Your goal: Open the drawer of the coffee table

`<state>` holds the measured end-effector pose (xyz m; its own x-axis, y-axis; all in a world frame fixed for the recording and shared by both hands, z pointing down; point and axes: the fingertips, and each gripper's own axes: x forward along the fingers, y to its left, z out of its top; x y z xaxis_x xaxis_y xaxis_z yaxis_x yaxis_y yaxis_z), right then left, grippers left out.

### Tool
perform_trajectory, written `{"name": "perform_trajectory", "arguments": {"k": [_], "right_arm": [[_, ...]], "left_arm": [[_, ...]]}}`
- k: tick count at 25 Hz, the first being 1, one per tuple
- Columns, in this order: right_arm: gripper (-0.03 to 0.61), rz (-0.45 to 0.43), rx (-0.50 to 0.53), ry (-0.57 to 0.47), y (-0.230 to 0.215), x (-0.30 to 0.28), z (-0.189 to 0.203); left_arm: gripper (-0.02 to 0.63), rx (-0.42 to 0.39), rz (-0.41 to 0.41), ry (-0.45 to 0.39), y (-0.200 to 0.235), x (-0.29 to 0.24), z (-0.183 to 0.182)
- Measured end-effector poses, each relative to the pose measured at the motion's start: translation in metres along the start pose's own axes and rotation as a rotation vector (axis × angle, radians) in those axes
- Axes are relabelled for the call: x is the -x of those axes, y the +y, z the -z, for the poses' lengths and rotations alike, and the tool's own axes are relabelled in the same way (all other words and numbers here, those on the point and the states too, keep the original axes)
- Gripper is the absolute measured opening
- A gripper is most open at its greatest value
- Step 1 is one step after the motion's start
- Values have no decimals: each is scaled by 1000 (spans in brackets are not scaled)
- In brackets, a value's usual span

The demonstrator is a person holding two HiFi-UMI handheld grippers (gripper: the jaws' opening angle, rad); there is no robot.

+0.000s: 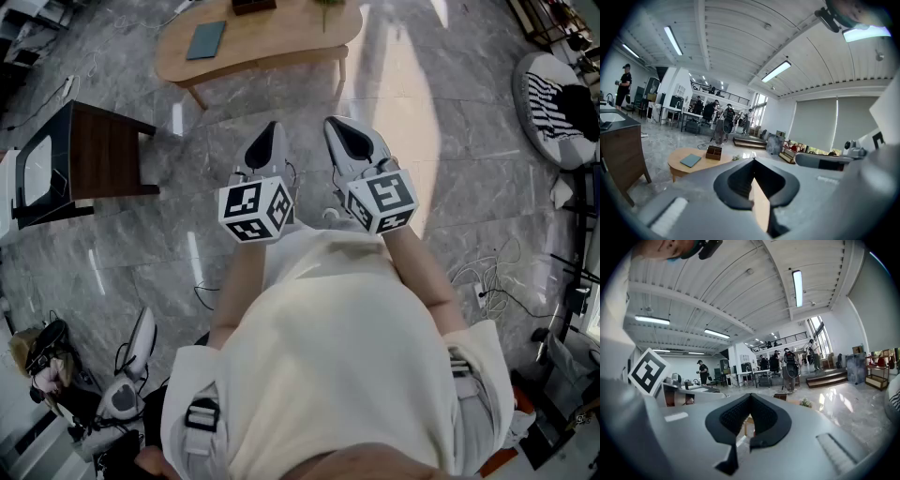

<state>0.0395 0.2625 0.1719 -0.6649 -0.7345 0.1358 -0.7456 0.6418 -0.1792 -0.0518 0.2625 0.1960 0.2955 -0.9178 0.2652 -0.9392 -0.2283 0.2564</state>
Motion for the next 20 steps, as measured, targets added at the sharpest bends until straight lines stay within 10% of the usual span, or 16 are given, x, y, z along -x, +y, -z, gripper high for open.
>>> {"name": "perform_trajectory", "arguments": {"k": [20], "right_arm": [[2,-23,-63,7,-8,23,16]], "left_arm": [[2,-6,1,33,-23,11,19]]}}
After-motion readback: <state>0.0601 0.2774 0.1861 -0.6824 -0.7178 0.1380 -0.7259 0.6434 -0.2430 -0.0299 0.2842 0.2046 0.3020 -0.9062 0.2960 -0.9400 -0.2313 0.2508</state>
